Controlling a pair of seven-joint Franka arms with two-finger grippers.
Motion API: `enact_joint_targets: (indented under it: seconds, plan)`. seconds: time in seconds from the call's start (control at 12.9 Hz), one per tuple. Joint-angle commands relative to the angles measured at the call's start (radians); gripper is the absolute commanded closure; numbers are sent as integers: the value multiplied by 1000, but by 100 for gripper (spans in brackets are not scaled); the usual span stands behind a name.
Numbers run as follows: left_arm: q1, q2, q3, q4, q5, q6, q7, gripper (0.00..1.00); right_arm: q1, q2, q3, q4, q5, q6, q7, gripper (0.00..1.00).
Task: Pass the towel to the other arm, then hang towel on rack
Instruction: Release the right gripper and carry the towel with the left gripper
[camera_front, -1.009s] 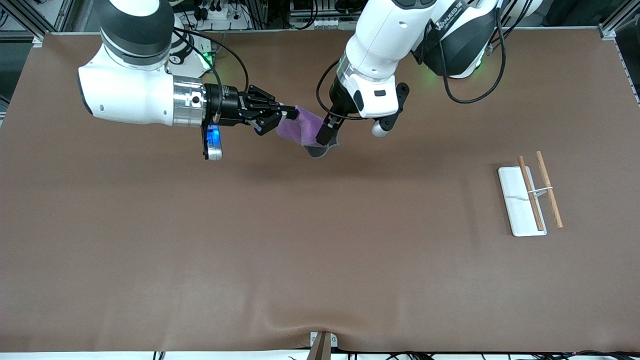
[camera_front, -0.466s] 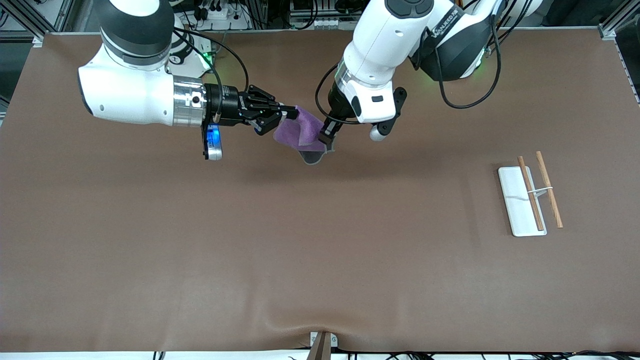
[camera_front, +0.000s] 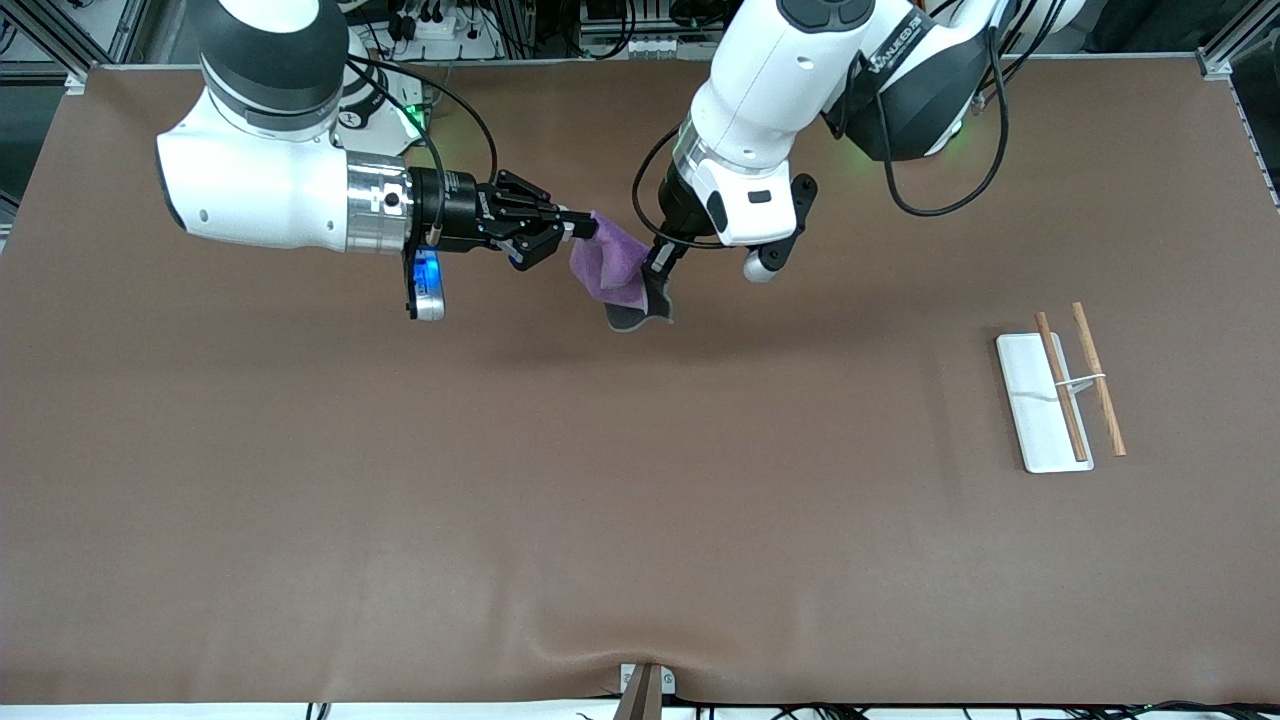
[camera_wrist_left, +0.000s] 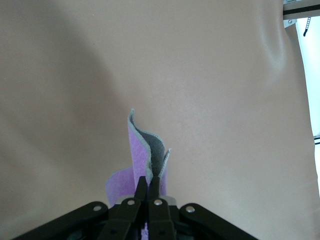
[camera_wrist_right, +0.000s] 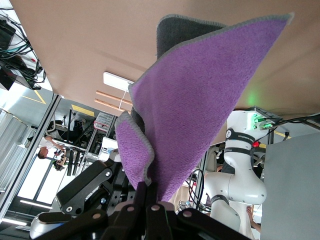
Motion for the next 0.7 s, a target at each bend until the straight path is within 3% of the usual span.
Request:
enact_joint_targets:
  seconds: [0.0, 0.23, 0.47, 0.62]
  plan:
    - [6, -13, 4, 7, 6, -5, 42, 100, 2, 17, -7, 12, 23, -16, 22, 0]
    - [70, -45, 4, 5, 6, -40, 195, 100, 0, 22, -7, 12, 20, -21, 29, 0]
    - [170, -63, 7, 4, 4, -175, 430, 100, -32, 25, -13, 12, 0, -73, 21, 0]
    - [249, -63, 7, -1, 3, -265, 633, 100, -97, 25, -13, 12, -79, -138, 16, 0]
